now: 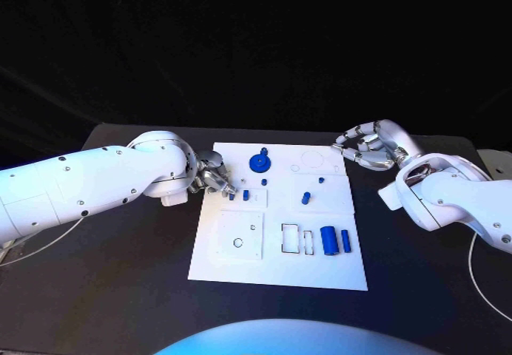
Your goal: Assemble the parts on the task board
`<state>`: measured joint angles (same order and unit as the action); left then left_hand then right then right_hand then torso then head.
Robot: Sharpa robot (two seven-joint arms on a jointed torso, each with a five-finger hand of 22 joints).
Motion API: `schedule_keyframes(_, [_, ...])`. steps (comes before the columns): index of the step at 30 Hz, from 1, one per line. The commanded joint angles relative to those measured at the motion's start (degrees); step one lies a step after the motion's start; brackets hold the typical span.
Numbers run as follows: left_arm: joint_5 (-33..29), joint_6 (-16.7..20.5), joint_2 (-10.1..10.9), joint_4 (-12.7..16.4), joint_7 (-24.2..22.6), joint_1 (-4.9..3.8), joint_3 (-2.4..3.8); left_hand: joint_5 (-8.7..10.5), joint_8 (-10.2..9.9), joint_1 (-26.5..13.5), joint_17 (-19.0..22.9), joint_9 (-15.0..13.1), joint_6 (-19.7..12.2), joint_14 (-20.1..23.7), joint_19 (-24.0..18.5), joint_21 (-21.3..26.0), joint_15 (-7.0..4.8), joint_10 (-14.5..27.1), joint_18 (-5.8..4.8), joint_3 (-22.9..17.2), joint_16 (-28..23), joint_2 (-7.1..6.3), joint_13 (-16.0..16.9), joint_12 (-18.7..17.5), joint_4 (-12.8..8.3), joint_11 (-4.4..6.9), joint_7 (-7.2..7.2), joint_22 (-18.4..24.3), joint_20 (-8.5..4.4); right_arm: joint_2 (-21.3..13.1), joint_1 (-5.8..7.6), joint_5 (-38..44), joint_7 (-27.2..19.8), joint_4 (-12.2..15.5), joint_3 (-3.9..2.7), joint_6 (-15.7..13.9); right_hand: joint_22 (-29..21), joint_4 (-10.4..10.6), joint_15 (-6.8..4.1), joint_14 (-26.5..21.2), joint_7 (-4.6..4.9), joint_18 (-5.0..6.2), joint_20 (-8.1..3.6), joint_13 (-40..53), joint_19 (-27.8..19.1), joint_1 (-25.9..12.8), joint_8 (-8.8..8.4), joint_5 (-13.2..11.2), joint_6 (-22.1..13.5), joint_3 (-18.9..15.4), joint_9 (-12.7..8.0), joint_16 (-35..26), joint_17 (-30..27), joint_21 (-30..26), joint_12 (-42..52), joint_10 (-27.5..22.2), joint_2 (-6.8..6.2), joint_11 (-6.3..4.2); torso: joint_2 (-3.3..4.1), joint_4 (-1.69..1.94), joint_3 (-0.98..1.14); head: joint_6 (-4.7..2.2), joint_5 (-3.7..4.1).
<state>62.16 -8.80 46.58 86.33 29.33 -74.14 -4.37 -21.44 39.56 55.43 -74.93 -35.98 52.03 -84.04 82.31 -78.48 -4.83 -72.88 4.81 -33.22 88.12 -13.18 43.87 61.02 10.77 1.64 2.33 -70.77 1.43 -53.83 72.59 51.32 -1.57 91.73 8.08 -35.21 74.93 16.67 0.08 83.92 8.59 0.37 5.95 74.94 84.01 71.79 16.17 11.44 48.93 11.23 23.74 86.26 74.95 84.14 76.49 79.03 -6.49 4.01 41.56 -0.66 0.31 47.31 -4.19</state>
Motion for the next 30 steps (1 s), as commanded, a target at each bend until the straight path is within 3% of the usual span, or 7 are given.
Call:
schedule_keyframes(1, [-0.1, 2.4, 0.3, 0.6, -0.2, 0.0, 0.36, 0.34, 0.5, -0.8, -11.1, 0.0, 0.1, -4.9, 0.2, 0.3, -0.11, 0.2, -0.65, 1.8, -0.1, -0.05, 0.1, 0.2, 1.2, -0.15, 0.36, 0.1, -0.39, 0.0, -0.06, 0.2, -0.7, 0.0, 0.0, 0.3, 11.2, -0.1, -0.36, 4.3, 0.18, 1.18, -0.26, 2.5, 3.0, 0.0, 0.14, 0.3, -0.4, -0.3, -0.1, -0.2, 8.2, -0.3, -0.2, -0.2, 0.23, -0.02, 0.05, -0.07, -0.03, -0.13, 0.03])
schedule_keyframes(13, [-3.3, 11.2, 1.8, 2.2, -6.2, 0.02, 1.79, 1.12, 0.6, 1.5, -7.9, 0.0, -4.1, -3.9, -2.1, 4.1, 0.73, 5.7, 0.43, 8.8, -1.9, 0.09, -7.2, -4.4, 5.9, -1.22, 1.54, 5.4, -0.27, 0.0, -0.21, 0.2, -0.8, -0.2, 0.0, 0.1, 11.2, -0.1, -0.36, 4.3, 0.19, 1.2, -0.26, 2.4, 3.0, 0.0, 0.15, 0.4, -0.4, -0.3, -0.1, -0.3, 8.1, -0.4, -0.3, -0.3, 0.2, -0.01, 0.02, 0.09, 0.04, -0.47, 0.36])
schedule_keyframes(17, [-3.4, 16.4, 1.6, 2.2, -13.3, 0.25, 1.74, 2.01, -0.1, 5.8, 5.7, 1.0, -10.4, 2.5, -11.0, 18.7, 3.09, 14.4, 3.75, 12.0, -10.8, 0.22, -11.2, -8.1, 5.6, -3.89, 4.28, 23.6, 1.87, 0.0, -0.23, 0.2, -0.8, -0.2, 0.0, 0.0, 11.1, -0.1, -0.36, 4.2, 0.2, 1.23, -0.26, 2.3, 2.9, 0.0, 0.15, 0.4, -0.5, -0.3, -0.1, -0.3, 8.1, -0.5, -0.4, -0.4, 0.2, -0.01, -0.06, 0.17, 0.0, -0.8, 0.71])
schedule_keyframes(19, [-2.6, 18.5, 1.4, 2.2, -16.8, 0.61, 1.67, 1.88, -1.0, 11.0, 19.2, 2.1, -13.8, 11.5, -18.1, 29.8, 4.95, 19.5, 5.5, 11.9, -21.1, -0.06, -12.7, -10.2, 5.5, -5.78, 6.25, 35.3, 3.42, 0.0, -0.23, 0.2, -0.8, -0.2, 0.0, -0.1, 11.0, -0.1, -0.36, 4.2, 0.2, 1.27, -0.26, 2.2, 2.8, 0.0, 0.15, 0.4, -0.5, -0.3, -0.1, -0.3, 8.1, -0.6, -0.5, -0.5, 0.19, -0.01, -0.08, 0.2, -0.02, -0.93, 0.88])
schedule_keyframes(22, [0.0, 22.0, 0.7, 1.8, -23.5, 1.26, 1.33, 1.55, -1.4, 18.4, 26.6, 3.5, -14.7, 17.9, -19.6, 33.1, 5.99, 23.8, 5.55, 10.4, -26.6, -0.2, -14.8, -12.8, 4.0, -6.81, 7.17, 37.3, 4.68, 0.0, -0.24, 0.2, -0.9, -0.3, 0.0, -0.1, 10.6, -0.1, -0.35, 4.2, 0.21, 1.43, -0.25, 0.5, 2.5, 0.1, 0.18, 0.5, -0.5, -0.3, -0.1, -0.4, 8.0, -1.3, -2.5, -2.1, 0.19, 0.0, -0.04, 0.18, -0.01, -1.3, 0.98])
schedule_keyframes(24, [3.6, 24.5, -0.1, 1.2, -28.1, 1.64, 0.76, 1.6, -2.1, 24.4, 24.3, 4.9, -14.8, 17.3, -19.4, 33.5, 6.22, 25.3, 5.65, 7.9, -24.0, 0.34, -16.6, -14.4, 1.4, -7.09, 7.35, 37.5, 4.93, 0.1, -0.25, 0.2, -1.0, -0.3, 0.0, -0.1, 10.4, -0.1, -0.34, 4.2, 0.22, 1.51, -0.25, 0.1, 2.3, 0.2, 0.2, 0.6, -0.6, -0.3, -0.2, -0.5, 7.7, -1.6, -2.8, -2.4, 0.21, 0.01, -0.08, 0.2, -0.06, -1.45, 1.15])
schedule_keyframes(30, [13.0, 27.4, -2.1, -0.1, -33.8, 2.91, -0.01, 2.28, -4.2, 27.4, 25.9, 8.8, -12.7, 20.1, -20.5, 33.0, 6.66, 26.1, 5.65, 6.8, -22.8, -0.91, -20.9, -17.8, 0.0, -7.48, 7.39, 36.8, 5.3, 0.3, -0.42, -0.1, -1.1, -0.4, 0.0, 0.0, 10.3, -0.1, -0.34, 4.1, 0.22, 1.54, -0.25, 0.1, 2.3, 0.3, 0.22, 0.6, -0.6, -0.2, -0.2, -0.6, 7.7, -1.8, -2.9, -2.4, 0.21, 0.01, -0.06, -0.13, -0.09, -1.96, 1.16])
